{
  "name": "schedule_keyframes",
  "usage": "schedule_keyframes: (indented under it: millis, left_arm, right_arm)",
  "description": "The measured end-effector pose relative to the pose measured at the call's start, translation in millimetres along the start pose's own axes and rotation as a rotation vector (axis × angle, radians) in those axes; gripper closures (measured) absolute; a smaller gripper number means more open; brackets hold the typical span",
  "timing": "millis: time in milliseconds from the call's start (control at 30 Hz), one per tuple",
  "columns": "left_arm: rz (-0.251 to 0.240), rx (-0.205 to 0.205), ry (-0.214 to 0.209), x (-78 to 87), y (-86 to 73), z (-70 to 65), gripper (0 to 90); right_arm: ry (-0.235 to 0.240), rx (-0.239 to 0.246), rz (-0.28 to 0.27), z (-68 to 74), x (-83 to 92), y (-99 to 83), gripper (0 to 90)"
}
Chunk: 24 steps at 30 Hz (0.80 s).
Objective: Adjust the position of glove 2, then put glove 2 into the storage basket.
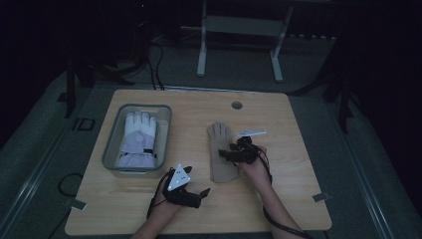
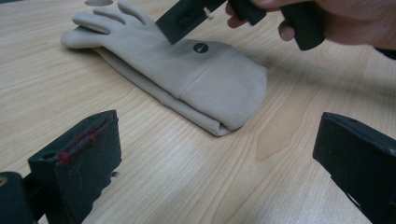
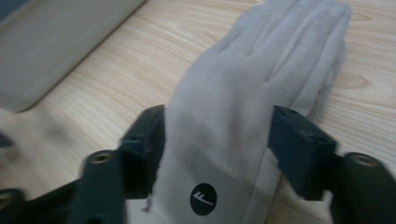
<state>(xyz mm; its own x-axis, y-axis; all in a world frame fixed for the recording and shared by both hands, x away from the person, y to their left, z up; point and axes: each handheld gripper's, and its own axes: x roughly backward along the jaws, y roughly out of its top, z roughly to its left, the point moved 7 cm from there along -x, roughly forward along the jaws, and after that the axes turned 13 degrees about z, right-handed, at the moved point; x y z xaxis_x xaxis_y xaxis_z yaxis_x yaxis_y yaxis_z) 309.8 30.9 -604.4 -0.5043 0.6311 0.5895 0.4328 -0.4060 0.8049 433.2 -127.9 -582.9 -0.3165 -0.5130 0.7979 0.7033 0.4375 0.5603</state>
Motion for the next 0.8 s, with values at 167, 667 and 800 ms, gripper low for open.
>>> schedule_keyframes:
  millis: [167,667,800]
  left_arm:
    - [0.008,0.006,-0.004,-0.2,0.0,0.2,1.3]
    - [0.01,0.025,-0.016,-1.1,0.3,2.0,1.3]
    - [0.019,0.024,-0.024,-1.8,2.4,1.9,1.3]
  right_arm:
    - [0.054,0.017,-0.017,1.3,5.5,-0.6,18.9]
    - [0.021,0.175,-0.019,-20.7,37.0,-9.4,20.6]
    - [0.002,0.207,-0.009,-21.4,45.7,-11.5,17.3]
